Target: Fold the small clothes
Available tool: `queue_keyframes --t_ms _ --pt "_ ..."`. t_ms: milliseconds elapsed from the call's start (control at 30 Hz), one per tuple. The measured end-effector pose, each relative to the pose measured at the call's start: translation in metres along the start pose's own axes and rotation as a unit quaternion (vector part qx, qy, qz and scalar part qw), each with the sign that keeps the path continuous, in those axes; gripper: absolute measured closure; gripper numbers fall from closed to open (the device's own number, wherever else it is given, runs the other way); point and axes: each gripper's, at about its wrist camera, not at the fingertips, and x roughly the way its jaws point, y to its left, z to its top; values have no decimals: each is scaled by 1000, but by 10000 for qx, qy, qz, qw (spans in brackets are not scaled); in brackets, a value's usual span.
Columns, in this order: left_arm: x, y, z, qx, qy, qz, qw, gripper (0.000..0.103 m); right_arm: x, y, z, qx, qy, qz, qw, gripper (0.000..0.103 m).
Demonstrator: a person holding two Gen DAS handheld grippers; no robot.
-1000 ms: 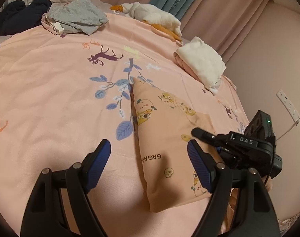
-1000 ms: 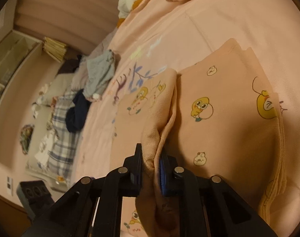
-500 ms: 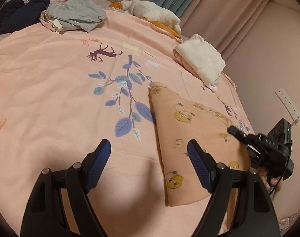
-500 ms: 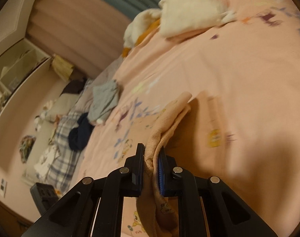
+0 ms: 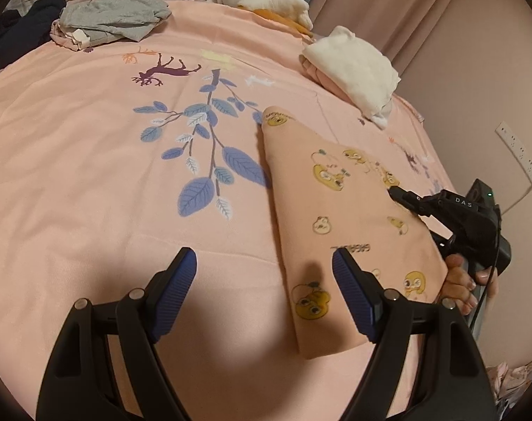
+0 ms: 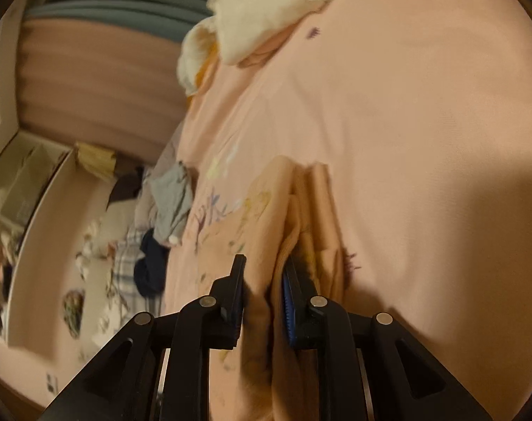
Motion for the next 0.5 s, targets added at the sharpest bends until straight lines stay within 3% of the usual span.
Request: queue_keyframes --t_ms 100,200,267,400,500 --pt "3 5 -1 -102 89 -16 9999 23 -14 16 -5 -421 -473 -602 9962 85" --pt "3 7 -1 -168 124 -59 9998 23 -27 41 -10 -1195 -798 -1611 9764 85" --pt "2 6 0 -173 107 -47 9998 23 -35 48 -13 -1430 -876 -1993 9655 85" --pt "2 3 2 -231 67 -74 9997 23 -49 48 -16 -1234 -523 -1223 9834 85" --pt "1 -2 2 -226 37 -165 9996 24 -59 70 -29 -1701 -556 -1266 9757 85"
